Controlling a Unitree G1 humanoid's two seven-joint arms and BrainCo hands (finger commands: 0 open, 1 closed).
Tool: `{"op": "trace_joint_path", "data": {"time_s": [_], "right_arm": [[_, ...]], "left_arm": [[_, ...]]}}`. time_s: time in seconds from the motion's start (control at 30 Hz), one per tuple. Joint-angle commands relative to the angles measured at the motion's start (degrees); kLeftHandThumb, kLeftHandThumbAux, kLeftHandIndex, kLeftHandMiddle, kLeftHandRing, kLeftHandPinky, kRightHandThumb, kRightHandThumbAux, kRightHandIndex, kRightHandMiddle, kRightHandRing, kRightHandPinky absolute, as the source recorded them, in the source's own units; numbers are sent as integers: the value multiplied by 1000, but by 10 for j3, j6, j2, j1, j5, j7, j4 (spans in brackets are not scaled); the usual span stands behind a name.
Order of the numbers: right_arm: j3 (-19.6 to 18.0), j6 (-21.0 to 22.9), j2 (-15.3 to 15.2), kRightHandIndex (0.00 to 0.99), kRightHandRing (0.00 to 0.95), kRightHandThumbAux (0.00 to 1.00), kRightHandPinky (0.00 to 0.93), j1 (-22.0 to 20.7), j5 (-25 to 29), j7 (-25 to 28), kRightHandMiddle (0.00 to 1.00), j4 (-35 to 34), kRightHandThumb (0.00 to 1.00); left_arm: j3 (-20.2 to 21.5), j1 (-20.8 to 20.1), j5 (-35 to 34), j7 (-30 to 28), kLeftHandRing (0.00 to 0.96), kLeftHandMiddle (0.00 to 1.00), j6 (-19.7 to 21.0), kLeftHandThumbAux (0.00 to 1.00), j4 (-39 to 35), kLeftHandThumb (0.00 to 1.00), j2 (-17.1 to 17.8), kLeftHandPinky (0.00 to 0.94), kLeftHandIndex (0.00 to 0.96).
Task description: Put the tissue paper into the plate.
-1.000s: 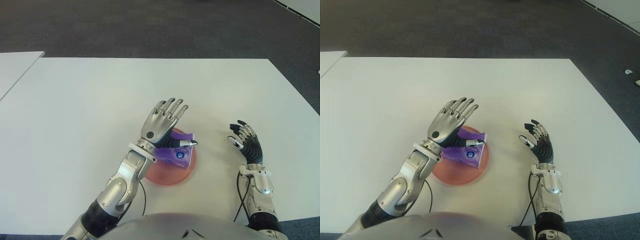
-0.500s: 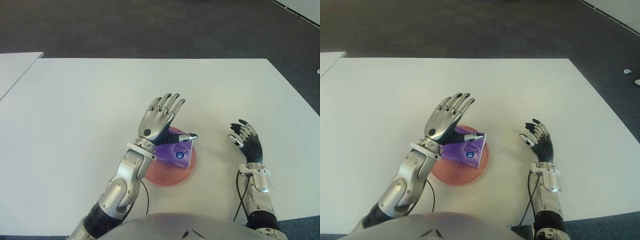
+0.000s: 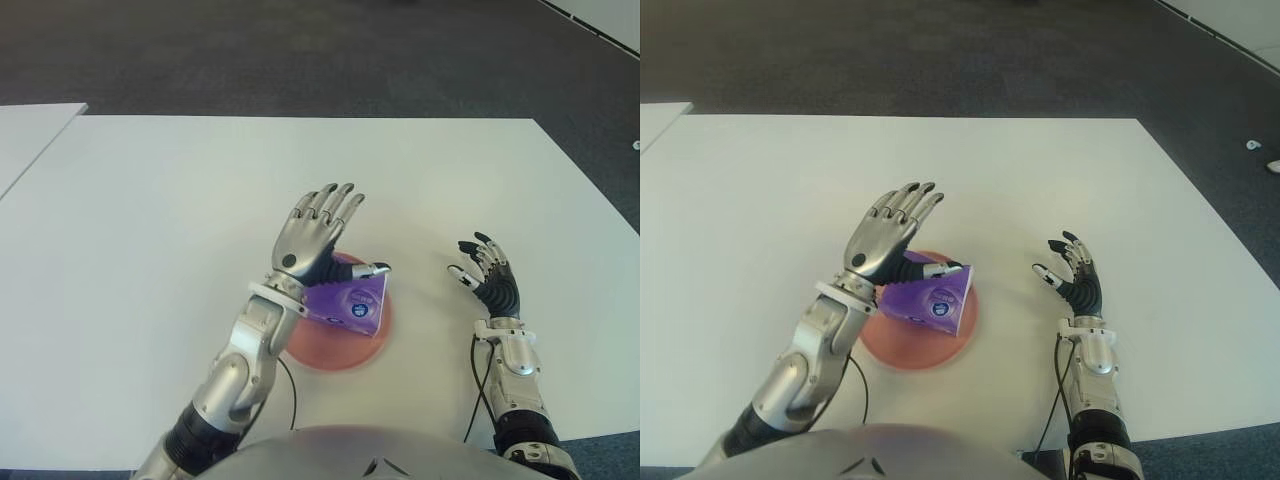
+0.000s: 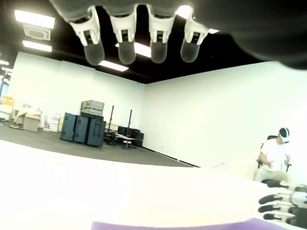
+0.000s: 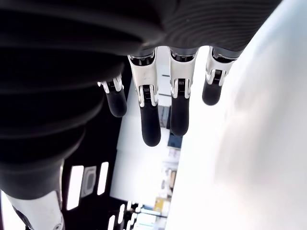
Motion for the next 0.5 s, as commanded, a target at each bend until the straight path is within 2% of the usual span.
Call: {"op": "trace_joint_path", "data": {"time_s": [0.03,0.07,0.13,0.2,0.23,0.3,0.5], "right_arm": [[18,28,47,153,291,715,183,49,33,28,347,-10,343],[15,31,48,154,296,715,189,47,43,37,351,-3,349],[11,40,48,156,310,710,191,45,56,49,363,5,379],[8,52,49,158,316,706,192,48,68,61,368,-2,401],[7,56,50,159,319,704,193,50,75,67,370,-5,412],[7,56,51,159,323,700,197,50,80,73,371,-6,429],[7,34,50,157,311,687,182,52,60,57,358,-6,428]], "left_arm": [[76,-30,-109,15,13,13,4,192,65,159,-8,86,50],[80,-21,-133,25,15,15,3,200,61,162,-24,96,56],[91,-8,-178,47,85,67,-7,249,59,178,-46,186,96],[106,17,-242,74,132,106,-38,277,61,182,-64,232,126],[114,45,-284,87,153,124,-67,289,63,183,-70,252,140],[128,78,-341,95,180,153,-101,303,66,182,-73,262,168],[164,96,-463,82,245,226,-139,365,73,200,-97,327,241]]}}
